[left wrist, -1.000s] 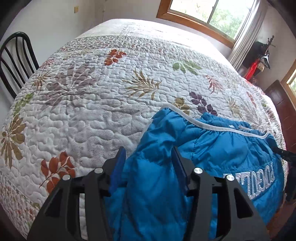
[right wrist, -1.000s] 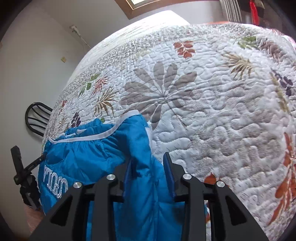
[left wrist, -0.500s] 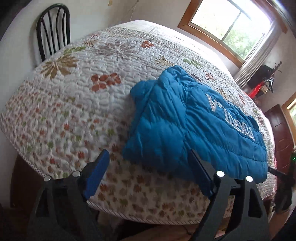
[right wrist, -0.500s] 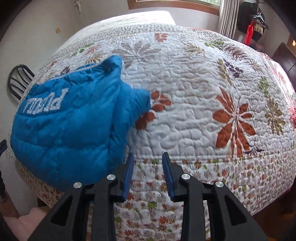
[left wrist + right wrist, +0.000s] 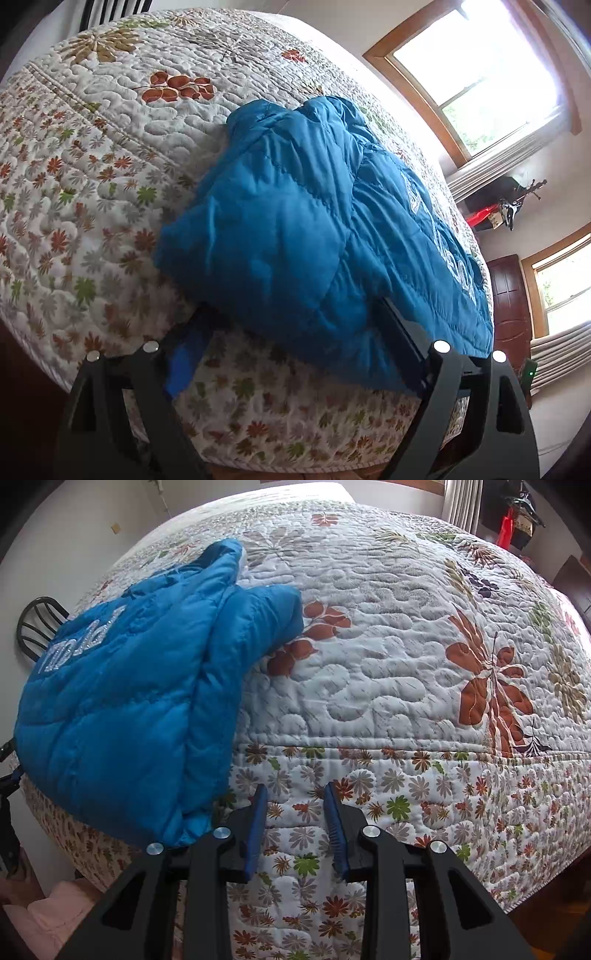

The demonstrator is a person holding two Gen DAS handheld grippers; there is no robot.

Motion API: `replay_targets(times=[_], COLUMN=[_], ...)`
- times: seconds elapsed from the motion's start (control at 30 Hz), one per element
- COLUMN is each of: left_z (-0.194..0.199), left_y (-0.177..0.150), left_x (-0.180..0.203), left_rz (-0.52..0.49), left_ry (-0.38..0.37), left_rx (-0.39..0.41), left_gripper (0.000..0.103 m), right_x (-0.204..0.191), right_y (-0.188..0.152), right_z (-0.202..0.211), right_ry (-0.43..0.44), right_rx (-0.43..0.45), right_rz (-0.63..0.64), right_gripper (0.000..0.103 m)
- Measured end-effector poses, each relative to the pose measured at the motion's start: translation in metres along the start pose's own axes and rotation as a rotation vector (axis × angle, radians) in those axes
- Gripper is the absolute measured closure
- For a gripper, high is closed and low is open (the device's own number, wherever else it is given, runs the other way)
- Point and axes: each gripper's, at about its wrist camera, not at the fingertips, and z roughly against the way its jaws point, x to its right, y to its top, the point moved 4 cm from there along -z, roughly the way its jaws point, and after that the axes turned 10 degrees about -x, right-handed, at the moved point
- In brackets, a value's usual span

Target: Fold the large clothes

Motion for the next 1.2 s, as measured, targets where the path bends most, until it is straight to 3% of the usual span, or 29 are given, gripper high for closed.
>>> replay_targets(times=[0.1,0.2,0.27,0.37,0.5,0.57,0.67,0.9,1.2], left_z=[-0.008,-0.013,-0.012,-0.012,-0.011,-0.003,0.017,0.050,0.036], left_y=[0.009,0.010,0.012,0.012,0.006,0.003,0.001,0.015,-0.021], left_x=[-0.001,0.002,0.003,0.003,0.005,0.016,0.046,0.109,0.212], left_rz=[0.040,0.052,0.056,0.071,0.052,0.013,-0.084,-0.224,-0.560], left_ry=[-0.042,-0.041,-0.046,-0.074,-0.072,-0.037,0.010,-0.041,0.010], left_rx=[-0.002,0.021,0.042,0.069,0.102,0.150,0.229,0.307,0.317], left_gripper=[0.021,0.037,0.053,0.066,0.071,0.077,0.080,0.080,0.080], right_x=[0.000,0.000,0.001,0.001,0.001,0.000,0.002,0.017,0.041], right_y=[0.003,0.009,0.010,0.009,0.009,0.010,0.010,0.006,0.012], right_z=[0.000,-0.001,-0.002,-0.003,-0.004,-0.004,-0.003,0.014,0.012], right_ry=[0.001,-0.004,-0.002,0.001,0.006,0.009,0.013,-0.013,-0.015], right_rx=[-0.005,-0.011,-0.015,-0.014,-0.015,-0.017,-0.020,0.012,-0.017], right_rz=[0.000,0.008,0.008,0.011,0.013,0.013,0.012,-0.014,-0.071], right_gripper=[0.070,0.070,0.070,0.070,0.070,0.070,0.070,0.070,0.070])
